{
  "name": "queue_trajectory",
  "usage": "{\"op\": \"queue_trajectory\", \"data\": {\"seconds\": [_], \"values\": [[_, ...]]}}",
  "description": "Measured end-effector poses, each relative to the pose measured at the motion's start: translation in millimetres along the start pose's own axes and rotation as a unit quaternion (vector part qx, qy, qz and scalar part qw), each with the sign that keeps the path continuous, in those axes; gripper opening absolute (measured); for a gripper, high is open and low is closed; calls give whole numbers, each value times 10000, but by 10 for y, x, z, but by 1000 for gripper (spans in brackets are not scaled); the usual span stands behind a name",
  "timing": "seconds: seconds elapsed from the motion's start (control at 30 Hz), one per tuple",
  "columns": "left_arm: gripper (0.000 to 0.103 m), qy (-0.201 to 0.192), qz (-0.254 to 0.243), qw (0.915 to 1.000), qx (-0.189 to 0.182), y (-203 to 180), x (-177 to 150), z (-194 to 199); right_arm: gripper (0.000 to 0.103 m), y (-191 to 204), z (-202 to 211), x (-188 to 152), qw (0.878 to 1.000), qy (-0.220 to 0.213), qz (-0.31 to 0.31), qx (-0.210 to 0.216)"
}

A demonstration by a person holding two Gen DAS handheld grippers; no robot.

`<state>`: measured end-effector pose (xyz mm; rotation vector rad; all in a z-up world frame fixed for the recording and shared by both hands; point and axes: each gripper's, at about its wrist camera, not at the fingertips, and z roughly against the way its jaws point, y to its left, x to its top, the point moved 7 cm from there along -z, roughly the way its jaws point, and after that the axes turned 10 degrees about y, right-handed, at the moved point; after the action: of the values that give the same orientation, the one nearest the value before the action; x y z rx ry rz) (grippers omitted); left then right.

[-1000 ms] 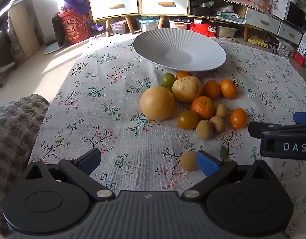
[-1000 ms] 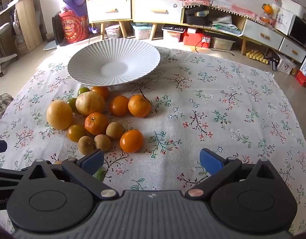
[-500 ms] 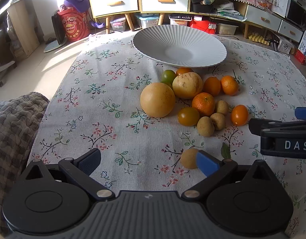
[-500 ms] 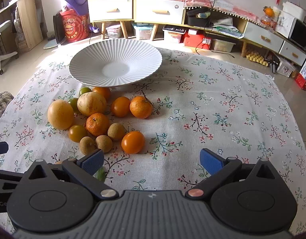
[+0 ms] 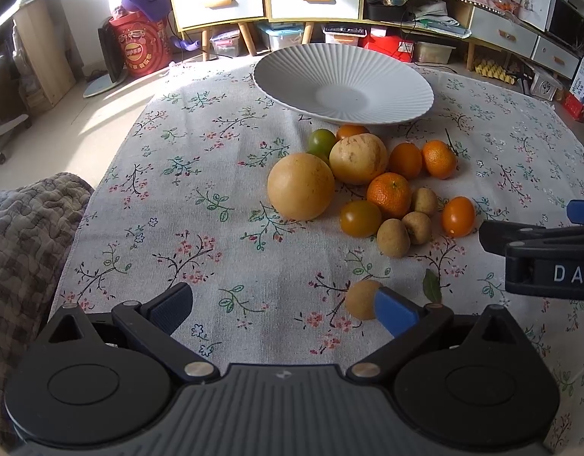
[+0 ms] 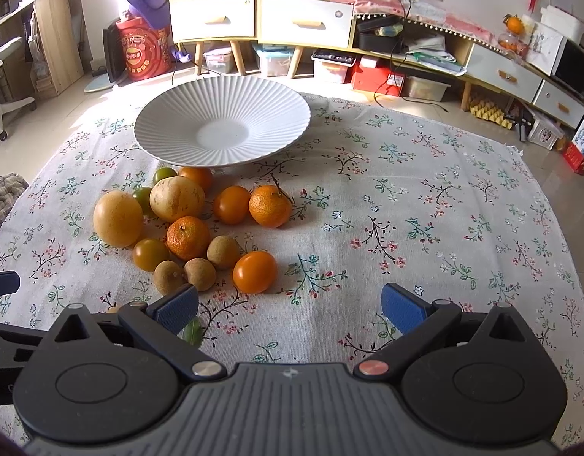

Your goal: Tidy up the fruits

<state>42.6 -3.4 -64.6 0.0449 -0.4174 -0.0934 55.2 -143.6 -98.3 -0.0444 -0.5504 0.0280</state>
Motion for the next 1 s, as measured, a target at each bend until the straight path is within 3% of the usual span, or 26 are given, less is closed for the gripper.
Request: {"op": "queue_trajectory", "data": {"seconds": [1.0], "values": [[93,-52,-26,9999,-85,-15,-7,66,103,27,3,35,10000,7,15,33]]}}
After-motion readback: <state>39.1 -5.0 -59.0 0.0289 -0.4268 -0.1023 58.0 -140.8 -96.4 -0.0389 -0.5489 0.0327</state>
